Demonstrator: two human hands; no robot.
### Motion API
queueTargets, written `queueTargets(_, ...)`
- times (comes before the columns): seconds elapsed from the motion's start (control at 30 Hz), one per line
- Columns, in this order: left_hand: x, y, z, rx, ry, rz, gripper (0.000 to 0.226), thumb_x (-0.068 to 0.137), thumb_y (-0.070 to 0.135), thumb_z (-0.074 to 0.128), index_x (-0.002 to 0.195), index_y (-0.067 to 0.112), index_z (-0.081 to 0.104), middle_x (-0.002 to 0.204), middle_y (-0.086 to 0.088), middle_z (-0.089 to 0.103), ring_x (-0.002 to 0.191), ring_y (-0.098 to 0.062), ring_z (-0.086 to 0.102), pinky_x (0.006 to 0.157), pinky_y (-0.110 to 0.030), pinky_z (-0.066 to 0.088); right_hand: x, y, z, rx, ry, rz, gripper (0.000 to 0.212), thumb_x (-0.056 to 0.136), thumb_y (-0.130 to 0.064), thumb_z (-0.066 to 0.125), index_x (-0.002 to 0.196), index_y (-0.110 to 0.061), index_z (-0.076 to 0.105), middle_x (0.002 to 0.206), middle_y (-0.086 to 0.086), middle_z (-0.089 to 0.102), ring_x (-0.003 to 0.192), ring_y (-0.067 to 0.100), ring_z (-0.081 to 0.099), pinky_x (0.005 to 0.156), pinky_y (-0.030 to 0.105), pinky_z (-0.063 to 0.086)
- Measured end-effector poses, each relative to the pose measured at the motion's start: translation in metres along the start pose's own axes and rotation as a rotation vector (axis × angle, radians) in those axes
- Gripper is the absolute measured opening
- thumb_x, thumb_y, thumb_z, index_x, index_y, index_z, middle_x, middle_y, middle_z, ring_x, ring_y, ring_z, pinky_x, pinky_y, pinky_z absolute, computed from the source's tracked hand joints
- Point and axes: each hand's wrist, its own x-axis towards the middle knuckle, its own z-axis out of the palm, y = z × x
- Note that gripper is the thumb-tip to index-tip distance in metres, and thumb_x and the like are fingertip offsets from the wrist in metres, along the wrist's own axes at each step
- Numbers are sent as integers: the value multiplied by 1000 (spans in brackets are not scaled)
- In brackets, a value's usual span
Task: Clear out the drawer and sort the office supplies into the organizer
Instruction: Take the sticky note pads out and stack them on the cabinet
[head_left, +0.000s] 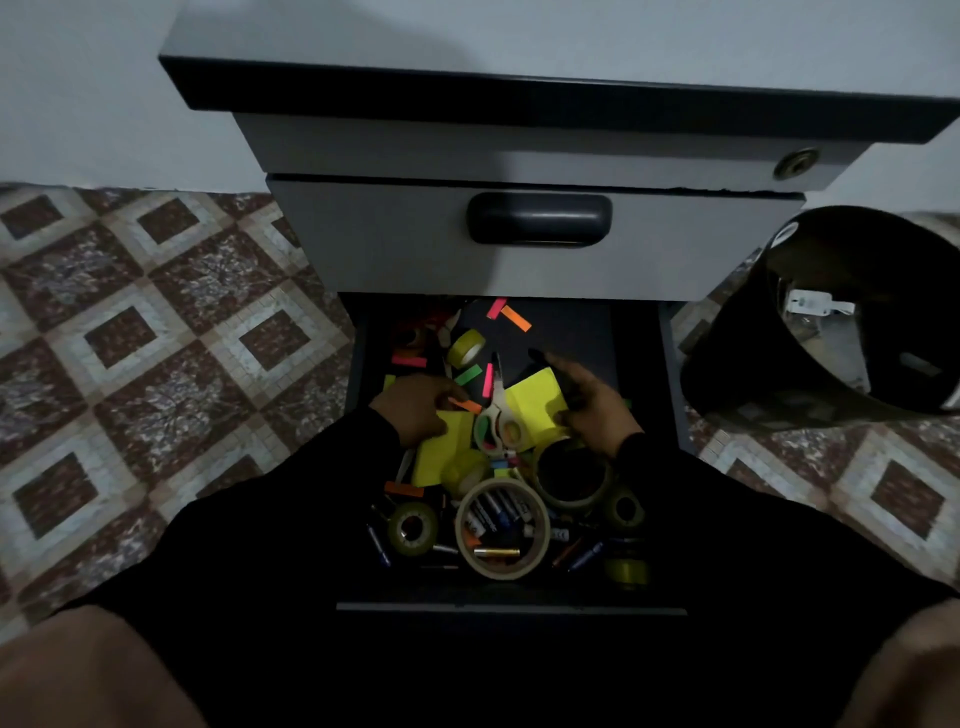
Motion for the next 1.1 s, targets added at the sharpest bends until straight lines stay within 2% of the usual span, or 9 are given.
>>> queueTargets(0.13, -7, 1, -5, 8, -32, 11, 47, 83, -6, 58, 125, 15, 59, 135, -8, 52, 120, -22, 52, 94, -36, 45, -2, 1, -1, 35, 7, 20, 68, 81, 17, 53, 135, -24, 46, 87, -8, 53, 88, 16, 50, 54, 13, 44)
queueTargets(0.2, -9, 1, -9, -14, -12, 16, 49, 82, -8, 55, 124, 17, 60, 136, -9, 52, 119, -23, 53, 93, -38, 46, -4, -1, -3, 61, 25, 20, 70, 81, 18, 51, 136, -25, 44, 89, -7, 55, 87, 16, 50, 50, 8, 41)
queueTargets(0.37, -10, 2, -22, -172, 100, 12, 48, 80, -8, 58, 121, 15, 62, 124, -14, 58, 109, -31, 56, 87, -37, 45, -6, -6, -9, 53, 40, -10, 77, 82, 16, 51, 142, -29, 34, 120, 9, 55, 105, 25, 56, 79, 33, 51)
queueTargets(0.43, -10, 1, -20, -279, 140, -4, 45, 77, -9, 61, 118, 11, 63, 119, -18, 59, 105, -32, 57, 85, -39, 46, -9, -8, -9, 20, 40, 18, 71, 81, 11, 56, 140, -24, 36, 116, 13, 57, 107, 31, 57, 85, 41, 52)
queueTargets(0.57, -12, -5, -5, -287, 147, -58, 42, 76, -9, 63, 115, 7, 62, 93, -9, 55, 88, -22, 52, 73, -33, 42, -16, -9, -1, 2, 48, 78, 46, 81, 4, 63, 119, -12, 42, 97, 12, 54, 87, 28, 58, 77, 52, 53)
queueTargets(0.7, -14, -11, -5, -288, 139, -78, 38, 76, -8, 65, 112, 4, 62, 74, -2, 48, 81, -20, 49, 59, -20, 38, -17, -10, 3, 30, 118, 74, 28, 82, -4, 68, 96, -10, 44, 93, 6, 52, 88, 17, 50, 73, 29, 41)
queueTargets(0.87, -16, -14, -8, -271, 106, -66, 42, 78, -6, 66, 117, 8, 62, 91, -8, 52, 82, -18, 50, 51, -6, 36, -17, -9, -2, 0, 55, 46, 25, 85, 3, 60, 101, -13, 50, 100, 6, 56, 89, 16, 53, 68, 24, 41)
queueTargets(1.0, -19, -11, -10, -226, 72, -49, 45, 79, -4, 65, 121, 9, 58, 94, -9, 52, 84, -20, 51, 63, -21, 40, -17, -11, -10, -107, -71, 73, 38, 85, 7, 56, 116, -14, 55, 128, 11, 55, 68, 17, 62, 56, 28, 52)
queueTargets(1.1, -26, -8, -12, -191, 112, -58, 49, 77, -3, 68, 123, 11, 57, 100, -10, 53, 93, -24, 55, 74, -27, 43, -22, -15, -14, -144, -104, 103, 38, 86, 9, 53, 115, -15, 55, 136, 10, 49, 45, 8, 59, 59, 28, 54)
